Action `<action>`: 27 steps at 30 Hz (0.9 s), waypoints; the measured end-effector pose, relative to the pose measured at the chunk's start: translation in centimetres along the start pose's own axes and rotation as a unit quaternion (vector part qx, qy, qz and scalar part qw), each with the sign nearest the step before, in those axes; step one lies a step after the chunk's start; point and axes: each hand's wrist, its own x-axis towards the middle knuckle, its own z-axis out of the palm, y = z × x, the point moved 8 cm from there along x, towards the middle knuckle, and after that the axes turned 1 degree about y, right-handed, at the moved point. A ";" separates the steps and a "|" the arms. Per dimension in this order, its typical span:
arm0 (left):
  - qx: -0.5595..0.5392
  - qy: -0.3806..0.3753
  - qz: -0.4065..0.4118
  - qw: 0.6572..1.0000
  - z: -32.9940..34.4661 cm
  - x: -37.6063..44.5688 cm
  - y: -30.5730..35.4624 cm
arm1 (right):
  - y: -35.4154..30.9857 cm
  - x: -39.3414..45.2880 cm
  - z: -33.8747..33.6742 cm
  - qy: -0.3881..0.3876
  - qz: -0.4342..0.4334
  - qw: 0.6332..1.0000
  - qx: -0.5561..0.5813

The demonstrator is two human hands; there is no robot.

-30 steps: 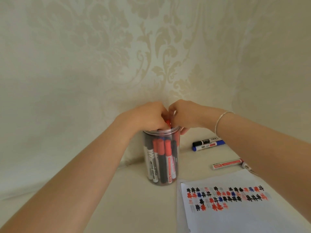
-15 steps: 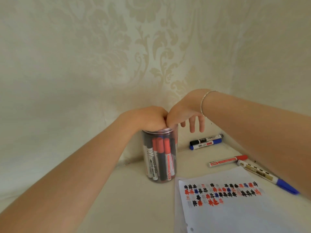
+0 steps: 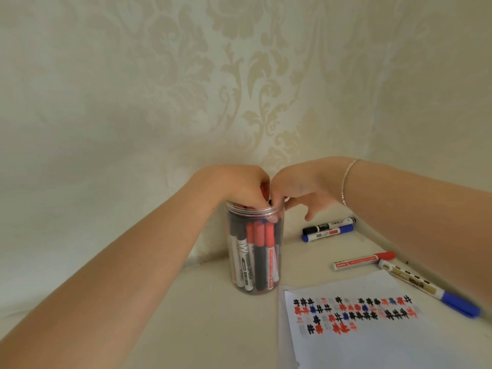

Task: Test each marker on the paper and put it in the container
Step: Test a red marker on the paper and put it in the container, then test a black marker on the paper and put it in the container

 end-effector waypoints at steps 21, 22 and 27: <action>-0.016 0.033 0.023 0.999 0.1 0.7 1.0 | 4.8 2.1 -0.1 -0.074 -0.191 0.946 0.252; -0.014 0.015 0.023 1.000 0.3 0.6 1.1 | 4.8 2.3 1.1 -0.116 -0.200 0.946 0.228; 0.001 -0.066 0.022 0.998 1.2 0.2 1.9 | 3.2 2.2 3.2 -0.119 -0.274 0.936 0.189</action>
